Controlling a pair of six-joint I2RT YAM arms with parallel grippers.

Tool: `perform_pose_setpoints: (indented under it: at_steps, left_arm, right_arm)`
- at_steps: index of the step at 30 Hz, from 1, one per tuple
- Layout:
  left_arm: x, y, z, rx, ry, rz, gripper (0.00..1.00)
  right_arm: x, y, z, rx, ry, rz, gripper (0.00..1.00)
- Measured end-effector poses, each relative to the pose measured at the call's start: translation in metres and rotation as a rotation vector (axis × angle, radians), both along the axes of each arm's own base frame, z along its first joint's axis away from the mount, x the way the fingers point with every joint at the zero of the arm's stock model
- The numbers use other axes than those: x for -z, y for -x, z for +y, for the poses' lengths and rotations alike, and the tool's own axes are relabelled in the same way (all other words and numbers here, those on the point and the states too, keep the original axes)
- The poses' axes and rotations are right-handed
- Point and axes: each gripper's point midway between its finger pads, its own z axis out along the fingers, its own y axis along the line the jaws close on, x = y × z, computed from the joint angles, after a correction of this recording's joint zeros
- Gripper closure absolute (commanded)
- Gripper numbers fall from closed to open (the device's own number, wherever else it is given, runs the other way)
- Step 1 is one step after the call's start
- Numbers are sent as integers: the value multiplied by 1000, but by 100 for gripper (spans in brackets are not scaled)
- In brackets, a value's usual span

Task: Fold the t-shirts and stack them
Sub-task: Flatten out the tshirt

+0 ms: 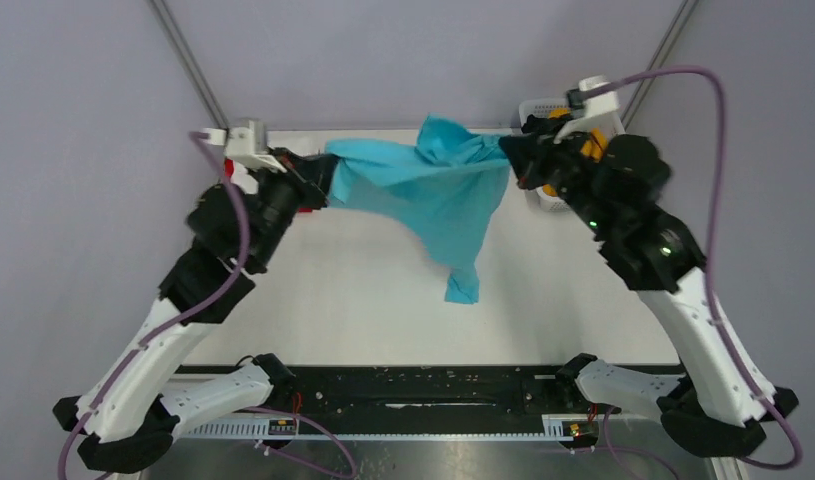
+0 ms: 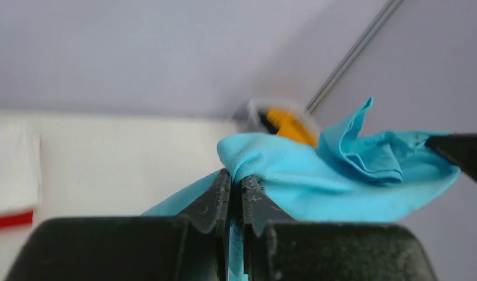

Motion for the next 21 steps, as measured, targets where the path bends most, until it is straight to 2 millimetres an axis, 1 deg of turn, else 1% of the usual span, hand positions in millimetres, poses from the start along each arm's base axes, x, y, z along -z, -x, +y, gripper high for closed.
perform_pose_setpoints:
  at_steps: [2, 4, 5, 6, 8, 10, 11, 13, 15, 18, 19, 21]
  left_arm:
    - [-50, 17, 9, 34, 36, -109, 100]
    - [-99, 40, 18, 86, 77, -223, 100]
    - [-119, 53, 21, 121, 93, -275, 100]
    - [-133, 64, 23, 151, 102, -314, 100]
    - [-160, 89, 28, 221, 120, -394, 100]
    - [-177, 108, 28, 287, 127, -452, 100]
    - [-181, 114, 27, 312, 125, -468, 100]
    - [-184, 123, 23, 363, 115, -487, 100]
    - [-182, 124, 18, 387, 102, -482, 100]
    - [-176, 117, 13, 385, 84, -459, 100]
    - [-174, 113, 12, 374, 81, -452, 100]
    - [-162, 98, 11, 326, 70, -419, 100]
  right_arm:
    - [-41, 25, -9, -43, -50, -89, 100]
    - [-79, 54, -18, -98, -98, -173, 100]
    - [-100, 70, -22, -135, -125, -221, 100]
    - [-112, 81, -24, -161, -140, -250, 100]
    - [-138, 109, -28, -233, -174, -316, 100]
    - [-155, 132, -31, -293, -198, -361, 100]
    - [-161, 142, -33, -320, -206, -380, 100]
    - [-168, 155, -36, -349, -212, -400, 100]
    - [-170, 160, -38, -358, -212, -407, 100]
    - [-168, 157, -41, -332, -201, -404, 100]
    - [-165, 151, -41, -313, -193, -398, 100]
    - [-155, 137, -42, -264, -175, -386, 100]
